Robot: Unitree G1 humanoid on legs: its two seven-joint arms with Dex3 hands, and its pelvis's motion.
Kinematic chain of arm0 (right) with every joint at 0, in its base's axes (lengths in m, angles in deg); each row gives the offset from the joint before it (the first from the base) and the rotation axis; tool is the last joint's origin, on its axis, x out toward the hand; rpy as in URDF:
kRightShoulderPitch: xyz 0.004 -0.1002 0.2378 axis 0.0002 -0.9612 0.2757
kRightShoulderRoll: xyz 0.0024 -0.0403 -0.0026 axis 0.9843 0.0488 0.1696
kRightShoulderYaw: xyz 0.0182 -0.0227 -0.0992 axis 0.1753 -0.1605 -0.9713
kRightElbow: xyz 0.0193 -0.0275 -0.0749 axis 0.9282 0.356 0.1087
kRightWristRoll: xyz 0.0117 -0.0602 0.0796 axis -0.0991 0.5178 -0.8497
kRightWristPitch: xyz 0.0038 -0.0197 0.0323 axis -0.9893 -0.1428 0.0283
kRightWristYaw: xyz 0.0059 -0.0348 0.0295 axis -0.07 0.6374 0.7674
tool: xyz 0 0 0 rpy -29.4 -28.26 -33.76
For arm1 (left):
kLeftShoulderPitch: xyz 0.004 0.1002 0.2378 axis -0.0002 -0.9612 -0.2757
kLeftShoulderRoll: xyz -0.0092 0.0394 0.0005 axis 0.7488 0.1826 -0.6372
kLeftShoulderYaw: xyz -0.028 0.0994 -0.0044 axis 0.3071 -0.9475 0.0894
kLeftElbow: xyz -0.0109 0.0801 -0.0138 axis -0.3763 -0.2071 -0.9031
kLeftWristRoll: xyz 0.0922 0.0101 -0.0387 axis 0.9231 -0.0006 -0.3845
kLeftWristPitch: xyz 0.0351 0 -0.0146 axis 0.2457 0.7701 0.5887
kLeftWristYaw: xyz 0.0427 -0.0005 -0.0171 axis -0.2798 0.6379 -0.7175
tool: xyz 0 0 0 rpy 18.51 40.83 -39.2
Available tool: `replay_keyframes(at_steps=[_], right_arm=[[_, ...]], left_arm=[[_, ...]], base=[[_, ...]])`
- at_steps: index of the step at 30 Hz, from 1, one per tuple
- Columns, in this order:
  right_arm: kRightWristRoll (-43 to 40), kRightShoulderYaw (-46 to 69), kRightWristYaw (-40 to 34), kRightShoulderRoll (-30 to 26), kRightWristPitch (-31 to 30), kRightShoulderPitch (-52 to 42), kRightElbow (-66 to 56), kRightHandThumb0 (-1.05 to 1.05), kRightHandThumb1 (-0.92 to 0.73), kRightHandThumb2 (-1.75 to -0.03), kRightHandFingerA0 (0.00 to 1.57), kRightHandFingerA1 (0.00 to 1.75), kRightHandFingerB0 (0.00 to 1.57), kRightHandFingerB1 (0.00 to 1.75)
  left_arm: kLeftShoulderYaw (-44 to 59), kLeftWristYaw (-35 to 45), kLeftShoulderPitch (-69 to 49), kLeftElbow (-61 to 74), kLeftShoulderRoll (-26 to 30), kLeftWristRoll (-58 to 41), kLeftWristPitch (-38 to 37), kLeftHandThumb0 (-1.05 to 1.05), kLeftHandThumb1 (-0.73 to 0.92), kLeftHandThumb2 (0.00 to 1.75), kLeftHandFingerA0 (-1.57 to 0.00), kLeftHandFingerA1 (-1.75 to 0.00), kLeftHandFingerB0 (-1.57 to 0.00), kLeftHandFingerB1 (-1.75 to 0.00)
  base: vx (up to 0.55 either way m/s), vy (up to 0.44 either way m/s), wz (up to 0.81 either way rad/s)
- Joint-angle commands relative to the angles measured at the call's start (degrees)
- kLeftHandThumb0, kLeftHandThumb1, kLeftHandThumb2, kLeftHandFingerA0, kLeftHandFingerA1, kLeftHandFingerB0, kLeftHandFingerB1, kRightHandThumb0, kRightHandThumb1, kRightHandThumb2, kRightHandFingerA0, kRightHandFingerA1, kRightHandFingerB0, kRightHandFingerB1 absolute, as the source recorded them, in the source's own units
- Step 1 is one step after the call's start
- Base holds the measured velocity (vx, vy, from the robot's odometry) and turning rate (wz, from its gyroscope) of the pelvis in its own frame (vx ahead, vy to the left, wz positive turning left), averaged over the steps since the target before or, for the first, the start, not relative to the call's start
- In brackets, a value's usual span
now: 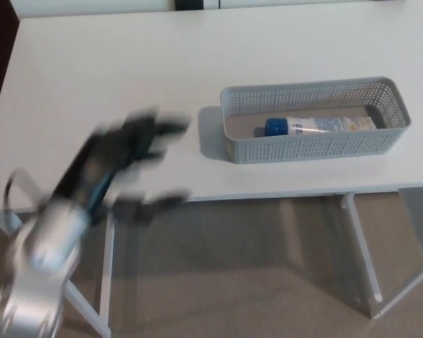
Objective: The robot walks towards a table in front, picks a shampoo with left hand and puts it in a small grey container
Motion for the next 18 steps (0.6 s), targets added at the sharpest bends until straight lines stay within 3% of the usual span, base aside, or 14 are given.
replay_keyframes(at_steps=[1, 9, 10, 13, 15, 16, 17, 18], right_arm=[[1.6, -0.9, -2.7, -2.0, -0.4, -5.1, 2.8, -0.41, -0.77, -0.63, 0.57, 0.45, 0.40, 0.36], [1.8, -1.2, -4.4, -1.0, -1.2, -5.8, 4.1, -0.40, -0.76, -0.62, 0.57, 0.43, 0.41, 0.35], [1.8, -1.3, -4.1, -1.1, -0.6, -6.2, 3.8, -0.40, -0.77, -0.63, 0.57, 0.44, 0.40, 0.36], [1.2, -0.9, -3.5, -1.0, -0.4, -6.3, 4.0, -0.39, -0.77, -0.63, 0.54, 0.43, 0.40, 0.36], [1.3, -1.0, -3.3, -1.3, -0.5, -5.9, 3.7, -0.39, -0.77, -0.63, 0.54, 0.43, 0.40, 0.36], [0.9, -0.7, -3.2, -1.2, -0.8, -5.4, 3.5, -0.39, -0.77, -0.63, 0.53, 0.43, 0.40, 0.36], [1.1, -0.9, -3.1, -1.2, -0.9, -4.9, 3.5, -0.40, -0.78, -0.64, 0.52, 0.41, 0.39, 0.35], [1.6, -1.4, -3.1, -1.4, -1.0, -4.1, 3.5, -0.40, -0.78, -0.64, 0.51, 0.41, 0.38, 0.35]], left_arm=[[24.6, 31.5, -58.0, 8.7, 1.2, -35.5, -33.0, -0.42, 0.49, 0.56, -0.69, -0.45, -0.60, -0.42], [20.5, 21.7, -49.3, -14.2, 2.6, -24.3, -38.1, -0.41, 0.59, 0.58, -0.81, -0.50, -0.66, -0.45], [20.0, 14.3, -46.3, -18.6, 3.1, -18.3, -34.0, -0.52, 0.60, 0.59, -0.85, -0.48, -0.72, -0.44], [19.1, 8.5, -42.0, -24.9, 3.9, -13.5, -32.1, -0.49, 0.60, 0.59, -0.86, -0.51, -0.71, -0.45], [16.5, -0.4, -35.7, -30.4, 5.8, -5.6, -27.6, -0.43, 0.59, 0.58, -0.82, -0.54, -0.66, -0.45], [14.8, -4.7, -32.0, -34.1, 7.1, -1.8, -25.7, -0.43, 0.58, 0.58, -0.77, -0.57, -0.56, -0.43], [13.1, -6.7, -29.2, -36.9, 8.4, 0.6, -24.9, -0.51, 0.50, 0.82, -0.58, -0.61, -0.40, -0.52], [10.6, -9.2, -24.1, -42.0, 10.2, 3.8, -23.6, -0.52, 0.51, 0.81, -0.53, -0.59, -0.38, -0.51]], base=[[0.00, 0.000, 0.00], [0.00, 0.000, 0.00], [0.00, 0.000, 0.00], [0.00, 0.000, 0.00], [0.00, 0.000, 0.00], [0.00, 0.000, 0.00], [0.00, 0.000, 0.00], [0.00, 0.000, 0.00]])
